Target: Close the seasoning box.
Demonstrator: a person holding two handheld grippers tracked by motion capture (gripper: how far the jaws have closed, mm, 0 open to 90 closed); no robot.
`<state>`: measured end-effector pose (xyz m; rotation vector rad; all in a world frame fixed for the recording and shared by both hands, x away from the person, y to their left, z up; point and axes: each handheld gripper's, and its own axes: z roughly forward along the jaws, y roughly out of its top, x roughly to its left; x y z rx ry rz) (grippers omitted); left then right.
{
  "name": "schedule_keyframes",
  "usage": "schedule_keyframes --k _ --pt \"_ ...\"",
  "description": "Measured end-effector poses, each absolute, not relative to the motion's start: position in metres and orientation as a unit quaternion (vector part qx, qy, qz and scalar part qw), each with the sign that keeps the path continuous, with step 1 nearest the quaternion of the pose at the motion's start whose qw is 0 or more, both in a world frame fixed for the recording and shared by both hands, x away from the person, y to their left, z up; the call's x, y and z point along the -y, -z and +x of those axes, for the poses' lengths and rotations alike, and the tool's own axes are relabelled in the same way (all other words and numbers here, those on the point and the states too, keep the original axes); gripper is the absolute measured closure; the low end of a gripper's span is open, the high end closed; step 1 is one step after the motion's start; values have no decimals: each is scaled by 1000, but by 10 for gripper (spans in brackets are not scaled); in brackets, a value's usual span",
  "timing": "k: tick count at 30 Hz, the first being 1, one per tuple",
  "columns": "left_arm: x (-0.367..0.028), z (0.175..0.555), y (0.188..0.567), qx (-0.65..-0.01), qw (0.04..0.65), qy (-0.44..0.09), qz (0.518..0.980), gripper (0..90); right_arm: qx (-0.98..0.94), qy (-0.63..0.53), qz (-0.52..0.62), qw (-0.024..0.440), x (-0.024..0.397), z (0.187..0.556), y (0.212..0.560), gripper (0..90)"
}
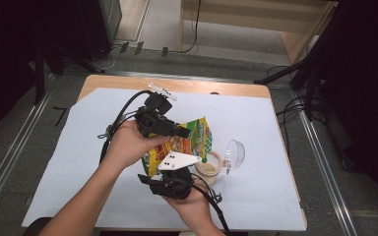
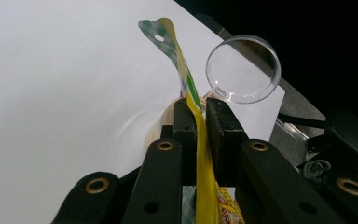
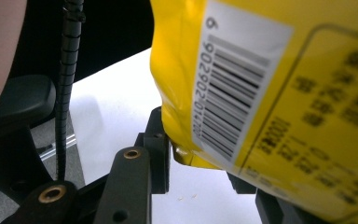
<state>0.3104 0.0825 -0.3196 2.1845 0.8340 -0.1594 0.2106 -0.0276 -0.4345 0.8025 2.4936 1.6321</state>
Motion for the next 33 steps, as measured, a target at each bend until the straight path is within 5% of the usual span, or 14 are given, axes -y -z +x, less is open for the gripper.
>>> schedule_keyframes --k 33 --pt "-82 313 324 -330 393 69 855 831 -805 -530 266 25 30 208 435 663"
